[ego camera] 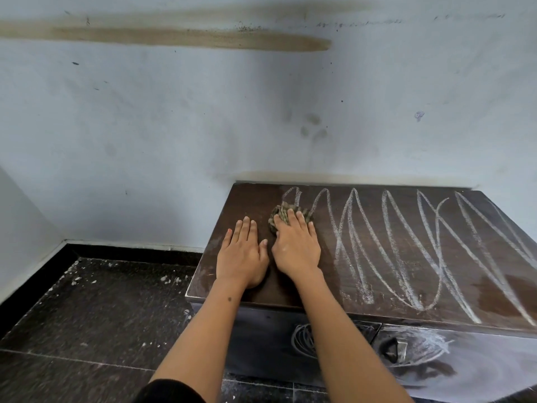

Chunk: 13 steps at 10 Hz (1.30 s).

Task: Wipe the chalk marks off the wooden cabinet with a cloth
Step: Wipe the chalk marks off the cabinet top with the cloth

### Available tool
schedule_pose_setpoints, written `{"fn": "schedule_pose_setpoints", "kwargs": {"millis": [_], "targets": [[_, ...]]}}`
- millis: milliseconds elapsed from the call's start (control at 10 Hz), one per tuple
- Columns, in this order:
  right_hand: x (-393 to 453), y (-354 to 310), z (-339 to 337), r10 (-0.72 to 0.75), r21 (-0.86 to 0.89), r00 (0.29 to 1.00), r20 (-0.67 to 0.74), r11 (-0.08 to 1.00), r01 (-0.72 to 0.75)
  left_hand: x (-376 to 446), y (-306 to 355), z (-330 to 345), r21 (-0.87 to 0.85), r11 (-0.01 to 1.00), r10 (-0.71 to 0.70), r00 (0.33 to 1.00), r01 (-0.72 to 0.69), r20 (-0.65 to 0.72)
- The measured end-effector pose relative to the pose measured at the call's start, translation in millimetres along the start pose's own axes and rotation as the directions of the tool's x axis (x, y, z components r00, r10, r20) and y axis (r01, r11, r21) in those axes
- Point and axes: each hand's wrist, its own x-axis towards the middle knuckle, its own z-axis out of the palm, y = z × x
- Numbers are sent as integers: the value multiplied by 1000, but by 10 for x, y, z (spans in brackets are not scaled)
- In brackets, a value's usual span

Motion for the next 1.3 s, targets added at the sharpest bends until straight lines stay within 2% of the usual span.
{"fn": "schedule_pose_setpoints", "kwargs": {"millis": [200,400,700,900,1000,1100,1200,1300], "targets": [[374,22,14,-4,-19,999,40,1000,5,0,-2,-18,-16,1000,3,1000,-3,0],[-124,61,34,-19,-13,999,-37,1000,19,14,-11,9,-9,1000,4,1000,-4,-4],[811,168,-21,13,-35,998,60,999,-11,4,-18,9,-26,1000,12,1000,-12,-19],[1077,87,16,82,-53,994,74,996,-79,-5,-10,37,-12,1000,12,999,-13,-45],[1117,-101,120,73,-88,995,73,994,-66,-6,1,46,-3,1000,11,999,-11,-48],[1140,-314,224,-53,-82,991,124,995,64,7,1,32,-4,1000,12,999,-12,-47],[1182,-303,198,-136,-58,971,198,987,150,5,-19,19,-8,1000,21,999,-22,-30],[1238,-73,89,-136,-65,967,217,986,153,-11,-24,0,-10,1000,25,999,-25,-21]]}}
